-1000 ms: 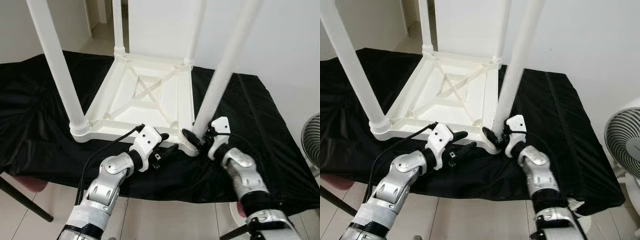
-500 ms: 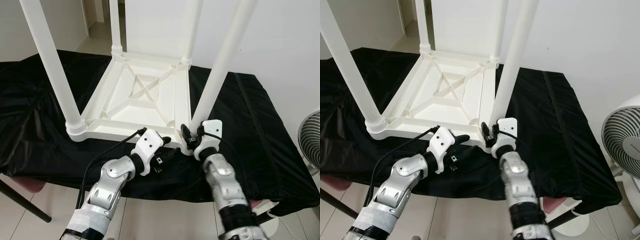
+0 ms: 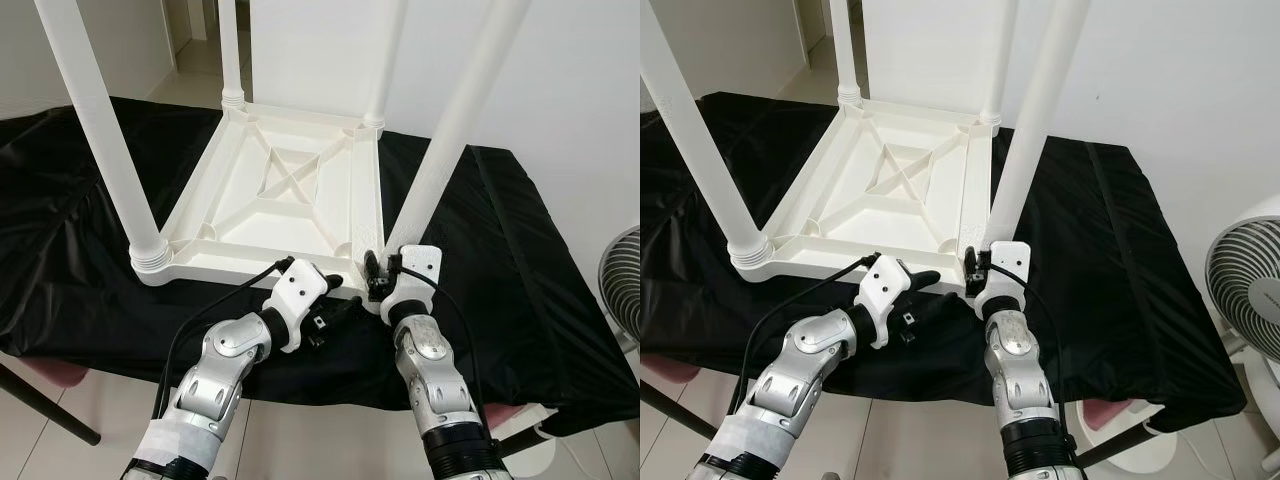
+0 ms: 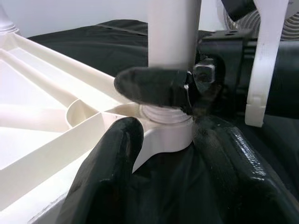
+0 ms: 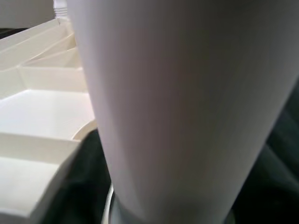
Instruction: Building children table
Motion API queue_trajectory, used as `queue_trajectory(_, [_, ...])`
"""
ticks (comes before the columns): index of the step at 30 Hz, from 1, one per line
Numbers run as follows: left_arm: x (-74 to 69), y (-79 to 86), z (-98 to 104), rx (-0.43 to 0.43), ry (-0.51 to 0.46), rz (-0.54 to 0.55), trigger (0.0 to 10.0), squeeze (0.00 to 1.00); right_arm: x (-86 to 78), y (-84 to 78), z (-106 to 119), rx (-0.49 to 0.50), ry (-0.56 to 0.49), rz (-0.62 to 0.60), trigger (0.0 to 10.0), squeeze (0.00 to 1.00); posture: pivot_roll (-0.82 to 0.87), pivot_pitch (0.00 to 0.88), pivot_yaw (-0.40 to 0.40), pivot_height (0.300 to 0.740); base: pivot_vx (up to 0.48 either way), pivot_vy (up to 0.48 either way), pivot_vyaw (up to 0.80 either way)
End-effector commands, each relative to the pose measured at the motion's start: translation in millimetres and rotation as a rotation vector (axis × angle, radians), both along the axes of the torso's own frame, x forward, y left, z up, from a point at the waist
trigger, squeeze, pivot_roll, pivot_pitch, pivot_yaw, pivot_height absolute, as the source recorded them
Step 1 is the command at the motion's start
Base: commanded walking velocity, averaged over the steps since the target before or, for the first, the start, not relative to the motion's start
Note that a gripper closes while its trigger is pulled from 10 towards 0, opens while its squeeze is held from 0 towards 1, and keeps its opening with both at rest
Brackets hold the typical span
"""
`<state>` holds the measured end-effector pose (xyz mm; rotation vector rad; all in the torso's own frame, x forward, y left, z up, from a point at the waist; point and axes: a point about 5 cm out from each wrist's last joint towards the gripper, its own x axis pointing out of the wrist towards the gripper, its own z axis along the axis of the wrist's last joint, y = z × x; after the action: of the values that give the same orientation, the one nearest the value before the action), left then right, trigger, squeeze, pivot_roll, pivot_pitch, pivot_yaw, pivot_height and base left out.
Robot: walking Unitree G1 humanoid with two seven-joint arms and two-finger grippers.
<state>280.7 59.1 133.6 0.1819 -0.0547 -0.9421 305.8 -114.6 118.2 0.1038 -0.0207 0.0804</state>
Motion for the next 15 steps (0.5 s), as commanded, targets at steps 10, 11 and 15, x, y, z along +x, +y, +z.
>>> queue_trajectory(10, [3.0, -0.1, 3, -0.002, -0.018, 0.057, 10.0, 0.00, -0.2, -23.7, 2, 0.024, 0.016, 0.221, 10.0, 1.00, 0.10, 0.000, -0.080, 0.740, 0.000, 0.000, 0.00])
queue_trajectory(11, [3.2, 0.1, 3, -0.001, -0.019, 0.057, 10.0, 0.00, 0.2, -24.1, 4, 0.011, 0.007, 0.260, 10.0, 1.00, 0.10, 0.000, -0.079, 0.740, 0.000, 0.000, 0.00])
queue_trajectory(15, [3.7, 0.7, 4, 0.001, -0.021, 0.056, 10.0, 0.00, 2.2, -25.4, 11, -0.052, -0.027, 0.384, 10.0, 0.00, 0.09, 0.000, -0.076, 0.740, 0.000, 0.000, 0.00])
